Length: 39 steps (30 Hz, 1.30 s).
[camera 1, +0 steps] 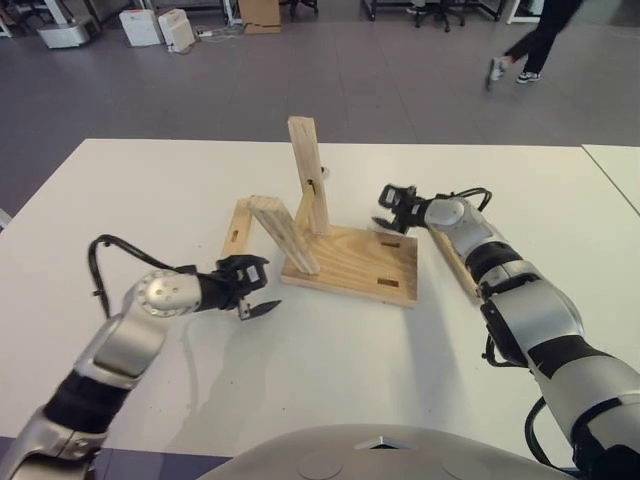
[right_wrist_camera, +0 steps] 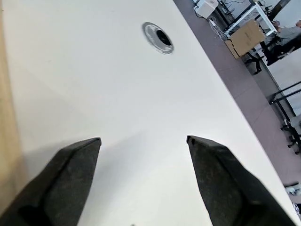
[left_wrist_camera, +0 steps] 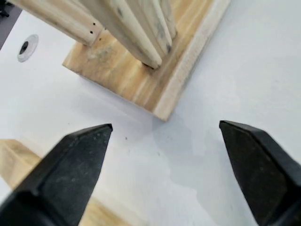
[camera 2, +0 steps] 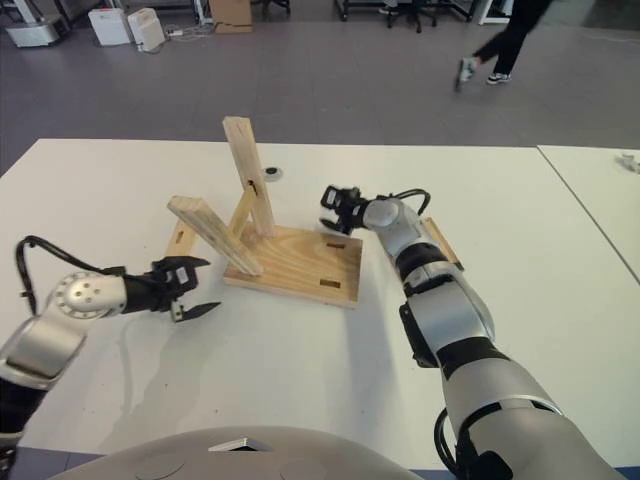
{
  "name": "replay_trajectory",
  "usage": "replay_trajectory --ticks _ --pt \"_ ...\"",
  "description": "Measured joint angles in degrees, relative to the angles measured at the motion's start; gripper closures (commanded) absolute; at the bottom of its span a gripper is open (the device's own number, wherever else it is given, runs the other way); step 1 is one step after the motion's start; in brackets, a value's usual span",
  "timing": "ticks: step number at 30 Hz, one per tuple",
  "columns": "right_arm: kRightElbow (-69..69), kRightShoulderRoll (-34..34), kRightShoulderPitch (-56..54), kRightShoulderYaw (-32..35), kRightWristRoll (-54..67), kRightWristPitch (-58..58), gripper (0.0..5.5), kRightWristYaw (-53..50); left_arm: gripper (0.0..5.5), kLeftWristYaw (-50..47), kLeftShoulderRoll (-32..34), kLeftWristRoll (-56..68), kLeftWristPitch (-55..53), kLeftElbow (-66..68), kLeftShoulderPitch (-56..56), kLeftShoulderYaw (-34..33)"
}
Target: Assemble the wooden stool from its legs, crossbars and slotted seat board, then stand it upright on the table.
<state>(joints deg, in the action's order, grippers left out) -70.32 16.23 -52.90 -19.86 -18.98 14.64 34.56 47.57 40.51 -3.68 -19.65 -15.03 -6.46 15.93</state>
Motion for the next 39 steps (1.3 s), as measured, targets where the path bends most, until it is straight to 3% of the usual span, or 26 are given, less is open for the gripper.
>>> replay_trajectory --ticks 3,8,11,13,16,19,23,27,34,39 --pt "-1.0 0.4 -0.8 -1.9 -1.7 2.9 2.09 3.8 1.3 -8.8 -9.8 -6.1 5.5 16.5 -10.2 4.2" --pt "1.6 1.8 3.1 1.6 1.0 4.1 2.09 1.4 1.3 -23.6 -19.5 -8.0 15.4 44.3 -21.8 1.5" --pt "10.8 3.5 10.2 4.9 3.9 1.9 2.09 -0.4 1.3 -24.5 -21.9 -7.5 18.9 49.3 -23.2 0.0" --pt "21.0 5.9 17.4 12.2 8.7 -3.7 2.09 -4.6 1.3 -24.3 -23.3 -6.0 20.6 50.8 -23.3 -0.7" --pt "31.9 10.5 21.9 24.2 18.7 -11.8 2.09 -6.8 1.3 -23.8 -24.5 -5.3 21.2 50.8 -23.1 -1.6" --pt "35.0 13.3 27.2 30.9 25.7 -18.6 2.09 -4.7 1.3 -23.8 -25.4 -3.5 21.5 50.4 -23.1 -3.2" --pt "34.4 13.2 33.9 32.6 28.9 -23.4 2.5 -1.9 1.3 -24.7 -26.0 -2.8 21.5 49.9 -23.2 -5.3" --pt "33.7 13.2 35.7 32.9 29.6 -24.7 3.27 -2.5 1.3 -25.1 -25.4 -0.9 20.1 43.6 -23.3 -8.8" --pt "33.1 13.3 35.8 33.3 30.2 -26.0 4.19 -3.7 1.3 -24.4 -22.2 4.2 11.0 26.4 -16.2 -14.8" --pt "38.4 11.6 35.7 38.1 32.9 -21.0 4.19 -9.3 1.3 -29.3 -25.4 26.6 -2.2 7.0 -16.2 -30.7"
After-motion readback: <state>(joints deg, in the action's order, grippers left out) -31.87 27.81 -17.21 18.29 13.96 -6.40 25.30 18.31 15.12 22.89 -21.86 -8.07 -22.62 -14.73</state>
